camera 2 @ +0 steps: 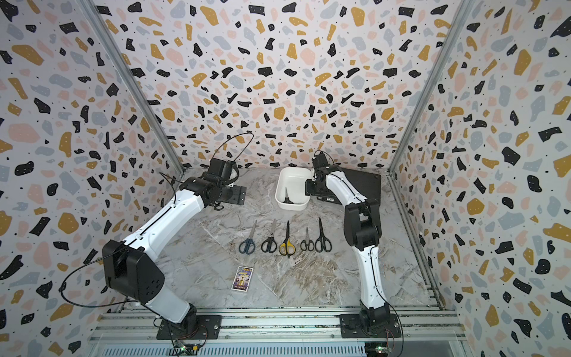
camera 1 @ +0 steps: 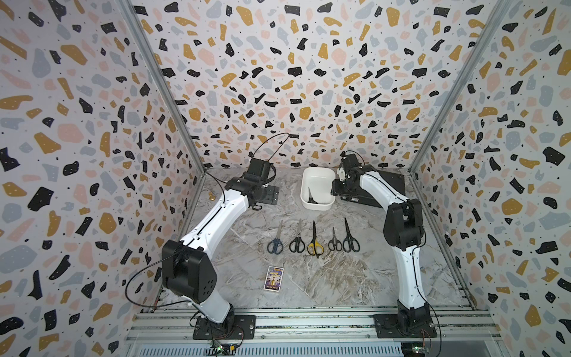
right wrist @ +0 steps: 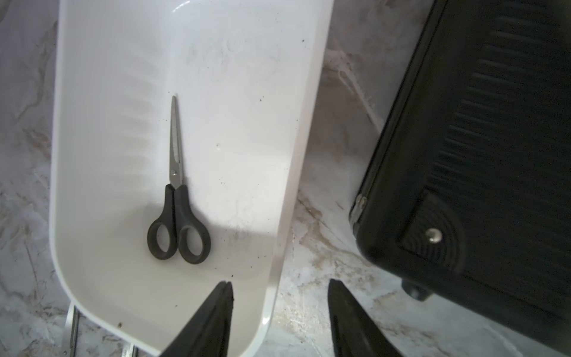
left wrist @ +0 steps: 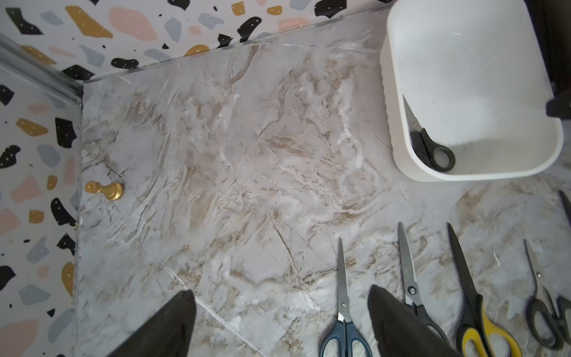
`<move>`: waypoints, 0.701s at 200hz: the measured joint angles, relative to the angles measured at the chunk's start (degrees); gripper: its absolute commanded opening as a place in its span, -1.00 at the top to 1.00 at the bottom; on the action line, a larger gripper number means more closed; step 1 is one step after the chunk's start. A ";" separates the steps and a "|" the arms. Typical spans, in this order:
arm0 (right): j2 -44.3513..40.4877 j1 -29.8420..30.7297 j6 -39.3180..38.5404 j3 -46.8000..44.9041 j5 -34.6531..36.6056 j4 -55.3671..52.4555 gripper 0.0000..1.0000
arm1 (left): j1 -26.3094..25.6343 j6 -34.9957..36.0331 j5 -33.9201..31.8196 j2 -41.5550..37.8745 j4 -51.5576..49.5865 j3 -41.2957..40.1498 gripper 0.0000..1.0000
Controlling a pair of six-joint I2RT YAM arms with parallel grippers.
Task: Take the scissors out of the storage box
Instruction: Pick up the storage box at the center of the board.
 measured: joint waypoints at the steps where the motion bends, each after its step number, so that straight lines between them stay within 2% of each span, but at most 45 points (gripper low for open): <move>1: 0.17 0.00 0.00 0.15 0.07 -0.11 0.01 | -0.02 0.00 0.15 -0.04 0.00 -0.02 -0.47; 14: 1.49 0.00 0.46 1.27 0.20 -0.57 0.22 | -0.28 -0.24 1.66 -0.66 0.02 -0.31 -0.32; 30: 2.86 0.00 1.25 1.99 0.13 -0.76 0.56 | -0.68 -0.70 3.26 -0.83 0.26 -0.31 -0.25; 56: 4.07 0.00 2.82 2.32 0.04 -0.87 0.84 | -1.99 -1.81 5.25 -0.02 -0.22 0.39 -0.24; 92: 3.56 0.11 4.66 1.29 0.07 0.70 1.00 | -5.46 -4.33 9.38 3.50 -1.31 4.28 -0.21; 140: -8.79 3.28 6.91 -16.24 6.16 13.49 1.00 | -6.91 -12.68 18.08 9.60 0.09 9.66 -0.08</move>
